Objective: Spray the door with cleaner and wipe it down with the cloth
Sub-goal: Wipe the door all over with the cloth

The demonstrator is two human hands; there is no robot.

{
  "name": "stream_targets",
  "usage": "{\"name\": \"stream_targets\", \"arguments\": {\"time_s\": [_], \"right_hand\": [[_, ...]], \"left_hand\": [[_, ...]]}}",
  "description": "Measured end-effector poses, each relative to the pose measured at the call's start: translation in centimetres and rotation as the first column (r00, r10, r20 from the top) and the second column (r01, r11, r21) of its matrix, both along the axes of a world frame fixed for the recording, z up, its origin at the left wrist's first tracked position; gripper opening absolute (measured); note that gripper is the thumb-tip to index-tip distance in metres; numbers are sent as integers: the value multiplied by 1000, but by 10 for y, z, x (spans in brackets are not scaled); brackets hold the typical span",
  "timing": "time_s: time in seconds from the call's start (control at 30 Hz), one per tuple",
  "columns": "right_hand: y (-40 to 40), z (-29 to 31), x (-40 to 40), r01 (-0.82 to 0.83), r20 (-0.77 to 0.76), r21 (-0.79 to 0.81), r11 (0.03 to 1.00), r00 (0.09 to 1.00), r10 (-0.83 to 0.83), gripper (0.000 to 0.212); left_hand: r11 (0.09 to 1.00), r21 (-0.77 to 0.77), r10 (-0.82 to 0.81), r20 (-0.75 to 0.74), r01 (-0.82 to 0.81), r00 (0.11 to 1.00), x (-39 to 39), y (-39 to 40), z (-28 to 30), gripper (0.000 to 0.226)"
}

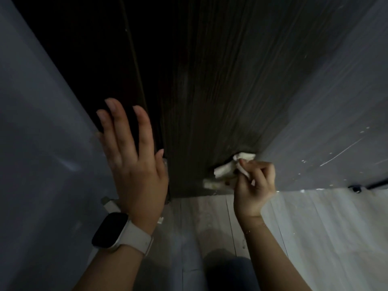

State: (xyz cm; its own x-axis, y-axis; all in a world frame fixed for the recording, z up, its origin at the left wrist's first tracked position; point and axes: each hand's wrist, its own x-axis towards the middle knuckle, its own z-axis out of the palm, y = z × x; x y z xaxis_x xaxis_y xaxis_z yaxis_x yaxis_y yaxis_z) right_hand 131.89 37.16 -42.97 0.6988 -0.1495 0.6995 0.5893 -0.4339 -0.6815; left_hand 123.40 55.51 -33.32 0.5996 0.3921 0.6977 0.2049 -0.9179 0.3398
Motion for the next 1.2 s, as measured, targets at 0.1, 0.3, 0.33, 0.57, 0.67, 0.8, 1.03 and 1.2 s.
{"name": "stream_targets", "arguments": {"time_s": [0.1, 0.3, 0.33, 0.57, 0.67, 0.8, 1.03, 1.2], "right_hand": [[-8, -61, -10, -138, -304, -184, 973, 950, 77, 14], [0, -71, -18, 20, -458, -28, 999, 888, -31, 25], [2, -57, -16, 83, -423, 93, 992, 905, -36, 25], [14, -62, -20, 111, -487, 207, 972, 874, 4, 30], [19, -64, -22, 206, -562, 238, 949, 826, -38, 25], [40, -32, -26, 439, -632, 482, 759, 773, -46, 24], [58, -27, -18, 652, -777, 623, 432, 578, 248, 20], [83, -17, -27, 744, -809, 554, 373, 374, 454, 8]], "left_hand": [[1000, -15, -3, 5, 3, 1000, -1, -1, 0, 87], [1000, 6, 3, -23, -3, 1000, -1, 0, -2, 90], [1000, 7, 4, -15, -4, 1000, -1, 0, -2, 90], [1000, 8, -2, -4, 2, 1000, 0, -2, -1, 89], [1000, 6, 1, -5, -1, 1000, -1, -2, -1, 89], [1000, 9, -5, -10, 5, 1000, 2, -1, -1, 91], [1000, 6, 2, 2, -2, 1000, 4, -1, -2, 90], [1000, -18, -11, -27, 10, 1000, 3, -1, -2, 93]]}}
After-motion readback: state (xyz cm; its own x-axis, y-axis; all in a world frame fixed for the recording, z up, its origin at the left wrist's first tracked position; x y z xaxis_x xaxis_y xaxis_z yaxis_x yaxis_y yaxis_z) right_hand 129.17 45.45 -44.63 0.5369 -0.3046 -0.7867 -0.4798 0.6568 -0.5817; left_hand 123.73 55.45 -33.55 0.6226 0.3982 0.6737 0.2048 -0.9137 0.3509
